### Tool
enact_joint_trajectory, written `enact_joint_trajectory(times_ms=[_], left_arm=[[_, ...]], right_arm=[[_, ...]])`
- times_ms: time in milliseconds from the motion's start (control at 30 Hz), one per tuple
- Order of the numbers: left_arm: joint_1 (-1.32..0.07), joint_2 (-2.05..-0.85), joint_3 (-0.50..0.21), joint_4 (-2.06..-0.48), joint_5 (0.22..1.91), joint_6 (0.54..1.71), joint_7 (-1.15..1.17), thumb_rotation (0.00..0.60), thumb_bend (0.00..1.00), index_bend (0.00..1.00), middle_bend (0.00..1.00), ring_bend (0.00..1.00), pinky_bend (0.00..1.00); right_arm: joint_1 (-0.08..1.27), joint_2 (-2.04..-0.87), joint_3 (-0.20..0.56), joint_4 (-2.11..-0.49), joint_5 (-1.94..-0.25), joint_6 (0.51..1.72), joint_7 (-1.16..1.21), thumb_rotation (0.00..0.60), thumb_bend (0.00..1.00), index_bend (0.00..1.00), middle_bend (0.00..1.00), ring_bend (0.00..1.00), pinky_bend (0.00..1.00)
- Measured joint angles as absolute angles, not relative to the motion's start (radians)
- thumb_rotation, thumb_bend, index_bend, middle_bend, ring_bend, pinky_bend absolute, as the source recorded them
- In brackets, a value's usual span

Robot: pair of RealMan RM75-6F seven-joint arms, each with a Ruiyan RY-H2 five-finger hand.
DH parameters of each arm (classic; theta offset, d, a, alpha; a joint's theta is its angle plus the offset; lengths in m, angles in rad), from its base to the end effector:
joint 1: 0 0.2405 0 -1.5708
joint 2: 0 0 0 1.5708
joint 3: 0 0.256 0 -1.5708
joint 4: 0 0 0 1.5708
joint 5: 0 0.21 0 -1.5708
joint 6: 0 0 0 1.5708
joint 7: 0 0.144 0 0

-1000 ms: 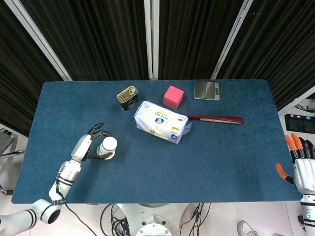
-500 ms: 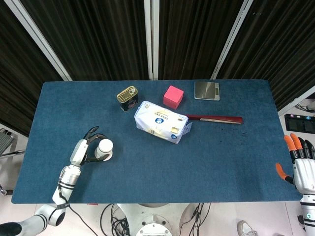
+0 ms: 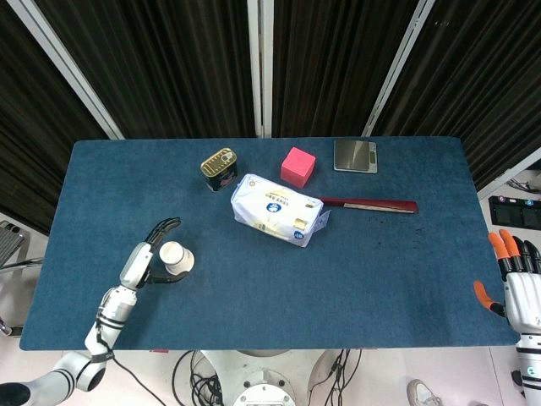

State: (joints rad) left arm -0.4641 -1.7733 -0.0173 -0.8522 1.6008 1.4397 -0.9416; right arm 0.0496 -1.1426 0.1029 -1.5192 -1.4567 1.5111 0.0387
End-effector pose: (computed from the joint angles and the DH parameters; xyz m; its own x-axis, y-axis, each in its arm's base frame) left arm -0.2571 0.2916 -0.0097 -0.3318 0.2604 0.9067 0.8511 -0.3318 0.4068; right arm -0.3332 -0.1811 0.1748 0.4176 0.0688 0.9060 -0.9079 0.0718 0.4130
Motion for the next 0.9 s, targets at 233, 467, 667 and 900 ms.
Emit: enact_joint_trajectory(times_ms=[233,467,667,900], left_arm=[[-0.463,-1.57,-0.012,-1.108,1.637,1.479,-0.736,0.6,0.14,0.07,0.01,0.0,0.02],[-0.415,-1.259,-0.006,-1.599,1.556,1.465,-0.225,0.6,0.14,0.07,0.04,0.0,0.0],[-0.333,-1.093,0.016,-1.801,1.42,1.478,0.238,0.6,0.12,0.07,0.02,0.0,0.0],[-0.244,-1.074,0.028,-1.781,1.378,1.534,0.389,0.6,0.12,0.07,0.01,0.0,0.0]], right_arm=[[0.044,-1.153,0.121,-1.507,-1.436,1.539,-0.026,0.6,0.28,0.0,0.0,0.0,0.0],[0.034,-1.149,0.12,-1.515,-1.435,1.556,-0.06,0.6,0.28,0.0,0.0,0.0,0.0],[0.03,-1.149,0.102,-1.523,-1.455,1.557,-0.105,0.6,0.25,0.0,0.0,0.0,0.0],[0.034,-1.141,0.096,-1.555,-1.483,1.564,-0.13,0.6,0.25,0.0,0.0,0.0,0.0]])
